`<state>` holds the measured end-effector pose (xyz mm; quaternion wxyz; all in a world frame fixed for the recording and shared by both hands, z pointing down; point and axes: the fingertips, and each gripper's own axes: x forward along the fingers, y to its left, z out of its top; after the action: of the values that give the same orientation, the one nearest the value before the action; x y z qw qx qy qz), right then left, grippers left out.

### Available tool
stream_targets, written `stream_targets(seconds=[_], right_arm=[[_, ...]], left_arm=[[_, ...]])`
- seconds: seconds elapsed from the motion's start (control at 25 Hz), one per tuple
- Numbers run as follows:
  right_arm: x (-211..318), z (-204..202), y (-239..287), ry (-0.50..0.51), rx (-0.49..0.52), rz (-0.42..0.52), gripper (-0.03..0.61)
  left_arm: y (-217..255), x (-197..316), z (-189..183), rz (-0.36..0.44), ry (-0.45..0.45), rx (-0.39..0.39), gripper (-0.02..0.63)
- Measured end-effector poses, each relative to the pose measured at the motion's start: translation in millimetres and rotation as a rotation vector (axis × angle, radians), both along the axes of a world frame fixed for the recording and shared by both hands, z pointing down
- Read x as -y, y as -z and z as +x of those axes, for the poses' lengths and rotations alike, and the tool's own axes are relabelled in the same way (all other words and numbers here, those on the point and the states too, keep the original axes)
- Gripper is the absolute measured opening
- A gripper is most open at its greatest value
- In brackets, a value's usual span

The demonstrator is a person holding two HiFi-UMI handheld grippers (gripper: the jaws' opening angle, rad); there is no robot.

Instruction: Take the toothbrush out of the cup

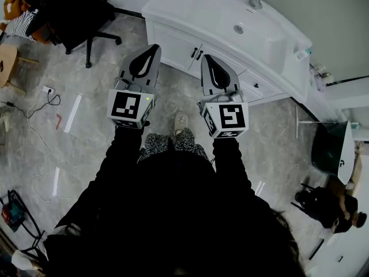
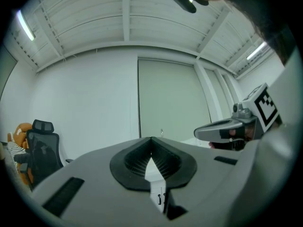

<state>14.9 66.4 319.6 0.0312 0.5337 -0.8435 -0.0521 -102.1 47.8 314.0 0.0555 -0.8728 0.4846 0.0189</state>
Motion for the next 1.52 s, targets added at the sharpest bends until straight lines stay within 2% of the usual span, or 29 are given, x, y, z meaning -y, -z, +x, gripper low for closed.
stream_targets(seconds=[0.28,0.68,1.52], right_arm=[[43,2,1,0.018,0.014,0.012,0.003],[116,1,-4,0.076,0.02,-0.011,0.003],[235,37,-5,0.151,0.001,-0.002,0.003]], left_arm=[[4,36,-2,0.016,0.028,0.012,0.009],[2,102,-2,-0.004,0.075,0.014,0.009],[4,219,42,0.005,0.12,0.016,0.009]])
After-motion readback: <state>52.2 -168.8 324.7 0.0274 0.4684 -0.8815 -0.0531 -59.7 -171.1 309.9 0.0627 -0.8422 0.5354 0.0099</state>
